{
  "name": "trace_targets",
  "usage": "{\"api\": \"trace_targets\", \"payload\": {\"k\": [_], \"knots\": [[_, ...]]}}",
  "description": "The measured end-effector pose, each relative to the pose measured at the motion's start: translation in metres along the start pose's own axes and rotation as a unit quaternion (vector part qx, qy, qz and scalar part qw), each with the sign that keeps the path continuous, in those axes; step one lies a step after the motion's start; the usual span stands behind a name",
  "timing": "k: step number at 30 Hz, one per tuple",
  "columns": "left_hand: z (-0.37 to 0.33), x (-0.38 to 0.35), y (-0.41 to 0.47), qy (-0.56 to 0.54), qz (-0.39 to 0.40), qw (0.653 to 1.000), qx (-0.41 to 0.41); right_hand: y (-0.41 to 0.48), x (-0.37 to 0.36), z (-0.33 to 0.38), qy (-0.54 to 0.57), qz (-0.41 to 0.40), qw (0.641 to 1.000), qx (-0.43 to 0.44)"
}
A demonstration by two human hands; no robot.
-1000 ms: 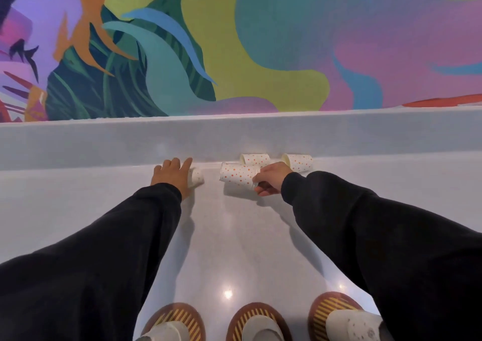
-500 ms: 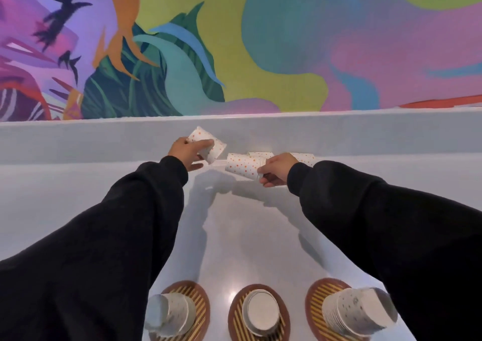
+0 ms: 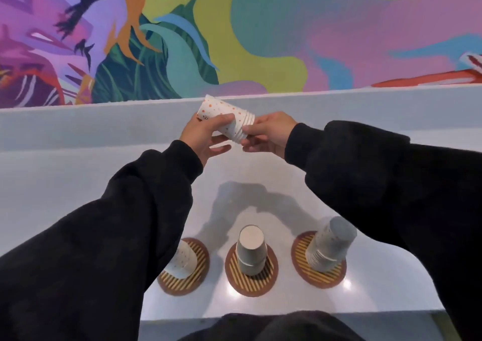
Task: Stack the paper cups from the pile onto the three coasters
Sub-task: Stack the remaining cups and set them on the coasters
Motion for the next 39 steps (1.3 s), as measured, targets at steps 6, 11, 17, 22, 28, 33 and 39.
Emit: {"api": "trace_targets", "payload": {"k": [6, 11, 17, 22, 28, 33, 39], "knots": [[0.019, -0.012, -0.034, -0.026, 0.052, 0.998, -0.011, -0.045, -0.02, -0.006, 0.056, -0.014, 0.998, 0.007], [0.036, -0.003, -0.061, 0.22, 0.012, 0.971, -0.087, -0.092, -0.009, -0.034, -0.113, -0.106, 0.986, 0.065], [0.082, -0.009, -0.098, 0.345, 0.062, 0.934, -0.071, -0.142, -0.006, -0.071, -0.266, -0.063, 0.959, 0.073], [0.119, -0.006, -0.117, 0.379, 0.068, 0.921, -0.054, -0.17, -0.004, -0.11, -0.252, -0.048, 0.964, 0.062], [0.16, -0.005, -0.125, 0.407, 0.029, 0.912, -0.039, -0.181, -0.006, -0.159, -0.26, -0.044, 0.964, 0.037], [0.187, -0.004, -0.117, 0.423, 0.007, 0.906, -0.03, -0.176, -0.006, -0.191, -0.229, -0.037, 0.973, 0.005], [0.206, -0.002, -0.114, 0.417, -0.015, 0.909, -0.01, -0.171, -0.005, -0.207, -0.221, -0.036, 0.975, -0.007]]}}
Point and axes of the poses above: each hand's wrist, its own y-axis towards the middle knuckle, its own x-axis out of the back of the hand, z = x × y, the point moved 5 cm from there along y, towards the middle knuckle, and after that the axes turned 8 degrees about x, right-handed, at the moved point
